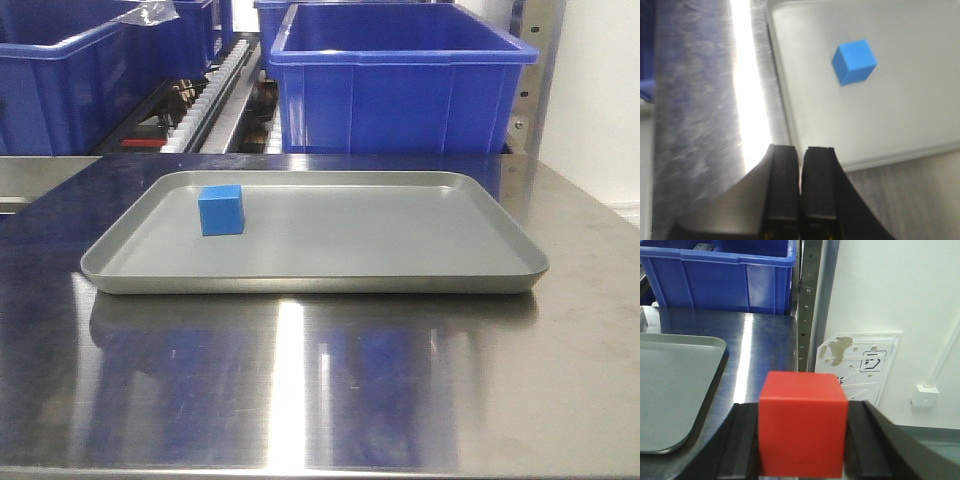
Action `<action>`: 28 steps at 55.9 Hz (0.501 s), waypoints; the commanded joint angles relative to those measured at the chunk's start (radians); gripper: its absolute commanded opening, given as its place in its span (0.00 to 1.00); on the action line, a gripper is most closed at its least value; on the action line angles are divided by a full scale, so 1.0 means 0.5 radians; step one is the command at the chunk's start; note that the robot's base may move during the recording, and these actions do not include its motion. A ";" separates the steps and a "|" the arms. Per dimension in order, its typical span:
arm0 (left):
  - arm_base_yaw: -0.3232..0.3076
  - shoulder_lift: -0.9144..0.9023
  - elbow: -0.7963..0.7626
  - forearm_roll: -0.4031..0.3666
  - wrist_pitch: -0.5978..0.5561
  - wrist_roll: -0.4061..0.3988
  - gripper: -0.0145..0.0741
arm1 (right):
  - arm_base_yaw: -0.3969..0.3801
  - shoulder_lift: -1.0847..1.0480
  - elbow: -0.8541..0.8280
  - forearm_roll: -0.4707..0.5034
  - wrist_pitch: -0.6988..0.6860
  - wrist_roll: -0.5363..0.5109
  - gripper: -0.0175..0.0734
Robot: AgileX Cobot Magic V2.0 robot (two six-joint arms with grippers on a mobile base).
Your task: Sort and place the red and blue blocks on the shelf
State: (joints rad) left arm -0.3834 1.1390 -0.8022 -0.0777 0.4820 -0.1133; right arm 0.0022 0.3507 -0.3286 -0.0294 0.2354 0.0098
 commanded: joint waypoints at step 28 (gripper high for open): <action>-0.313 0.959 -1.176 0.444 0.722 -0.919 0.46 | -0.014 0.011 -0.053 -0.019 -0.170 -0.020 0.61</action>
State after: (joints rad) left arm -0.5183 1.6075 -1.3004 0.1303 0.8244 -0.5507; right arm 0.0022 0.3507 -0.3286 -0.0294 0.2362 0.0078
